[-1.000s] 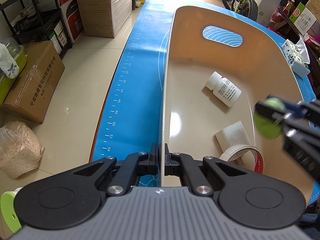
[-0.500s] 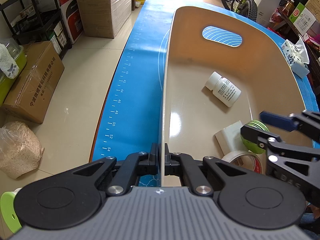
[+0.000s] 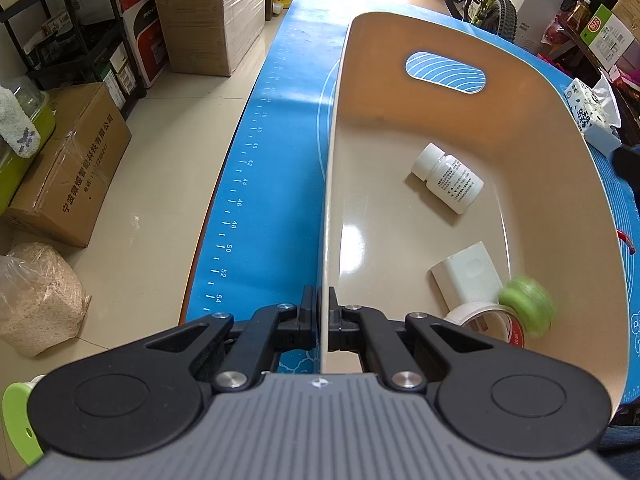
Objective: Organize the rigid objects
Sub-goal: 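Lower the green tape roll into the basket and open the right gripper, then grasp the white block with the right gripper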
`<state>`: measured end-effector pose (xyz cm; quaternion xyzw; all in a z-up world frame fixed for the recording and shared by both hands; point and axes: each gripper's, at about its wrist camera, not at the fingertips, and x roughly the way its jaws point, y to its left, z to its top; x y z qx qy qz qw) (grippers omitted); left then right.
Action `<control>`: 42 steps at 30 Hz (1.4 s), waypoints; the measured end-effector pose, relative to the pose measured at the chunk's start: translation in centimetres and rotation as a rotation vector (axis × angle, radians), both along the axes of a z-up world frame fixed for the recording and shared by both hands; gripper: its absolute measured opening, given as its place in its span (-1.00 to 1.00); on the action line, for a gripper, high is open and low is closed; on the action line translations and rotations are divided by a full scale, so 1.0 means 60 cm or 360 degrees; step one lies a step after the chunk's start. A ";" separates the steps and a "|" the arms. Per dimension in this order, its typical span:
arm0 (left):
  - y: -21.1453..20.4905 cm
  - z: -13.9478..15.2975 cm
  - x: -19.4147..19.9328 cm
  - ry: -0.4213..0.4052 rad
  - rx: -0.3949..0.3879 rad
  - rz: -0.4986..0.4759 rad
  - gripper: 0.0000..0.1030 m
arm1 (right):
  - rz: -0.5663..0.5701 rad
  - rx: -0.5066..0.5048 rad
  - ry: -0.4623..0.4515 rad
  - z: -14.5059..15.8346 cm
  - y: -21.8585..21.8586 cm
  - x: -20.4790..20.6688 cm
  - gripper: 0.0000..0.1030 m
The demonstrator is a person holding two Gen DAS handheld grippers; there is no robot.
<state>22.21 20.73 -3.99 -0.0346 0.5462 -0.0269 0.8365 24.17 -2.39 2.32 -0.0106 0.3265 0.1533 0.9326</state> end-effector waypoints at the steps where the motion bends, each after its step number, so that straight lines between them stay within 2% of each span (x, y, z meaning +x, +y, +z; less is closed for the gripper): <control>1: 0.000 0.000 0.000 0.0000 0.0000 0.0002 -0.92 | -0.0032 0.0001 -0.0007 0.001 -0.011 0.002 0.28; 7: -0.003 0.000 0.000 0.0000 0.0002 0.0004 -0.92 | -0.0185 -0.0009 0.0017 -0.017 -0.075 0.024 0.28; 14: -0.003 0.000 0.001 0.0000 0.0000 0.0007 -0.92 | -0.0289 -0.0066 0.0137 -0.077 -0.129 0.049 0.28; 22: -0.004 -0.001 0.001 0.0005 0.0002 0.0008 -0.92 | -0.0252 -0.0124 0.0243 -0.137 -0.130 0.071 0.28; 28: -0.007 -0.002 0.002 0.0007 0.0012 0.0007 -0.92 | -0.0192 -0.0107 0.0233 -0.154 -0.125 0.086 0.37; 36: -0.009 -0.002 0.003 0.0008 0.0022 0.0007 -0.92 | -0.0125 -0.0217 0.0246 -0.178 -0.103 0.104 0.38; 40: -0.009 -0.002 0.003 0.0007 0.0023 0.0005 -0.92 | -0.0116 -0.0319 0.0198 -0.189 -0.088 0.102 0.39; 41: -0.009 -0.002 0.003 0.0008 0.0023 0.0006 -0.92 | -0.0121 -0.0338 0.0186 -0.191 -0.085 0.100 0.35; 42: -0.009 -0.002 0.003 0.0008 0.0023 0.0006 -0.92 | -0.0124 -0.0357 0.0173 -0.192 -0.083 0.099 0.19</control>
